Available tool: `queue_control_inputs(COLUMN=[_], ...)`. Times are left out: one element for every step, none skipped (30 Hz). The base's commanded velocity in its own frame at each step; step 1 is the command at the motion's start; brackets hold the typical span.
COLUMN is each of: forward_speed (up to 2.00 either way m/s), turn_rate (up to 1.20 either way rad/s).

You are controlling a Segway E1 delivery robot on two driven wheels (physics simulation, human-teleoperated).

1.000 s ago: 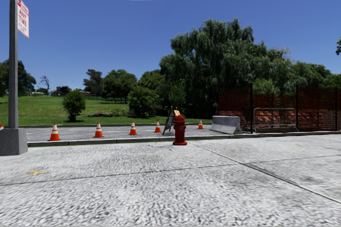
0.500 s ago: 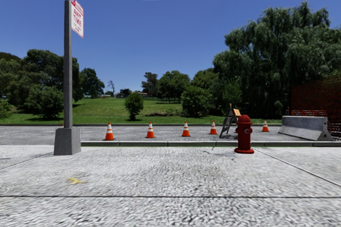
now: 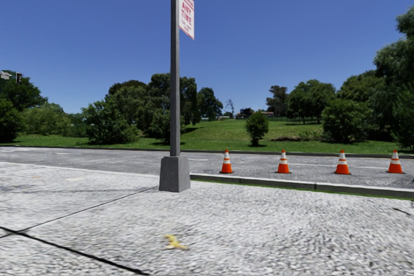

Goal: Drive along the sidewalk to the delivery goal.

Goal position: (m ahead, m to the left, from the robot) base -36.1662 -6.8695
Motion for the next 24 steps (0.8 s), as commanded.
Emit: queue_control_inputs(forward_speed=[1.5, 1.5, 1.5, 1.5, 1.5, 1.5, 1.52, 1.56, 1.56, 1.58, 1.62, 1.68, 1.69, 1.69, 1.7, 1.7, 1.7, 1.7, 1.71, 1.72, 1.73, 1.73, 1.73, 1.74], turn_rate=[0.95, 0.95, 0.95, 0.95, 0.95, 0.95, 0.95, 0.95, 0.95, 0.95, 0.95, 0.95, 0.95, 0.95, 0.95, 0.95, 0.95, 0.95, 0.95, 0.95, 0.96, 0.96, 0.96, 0.96])
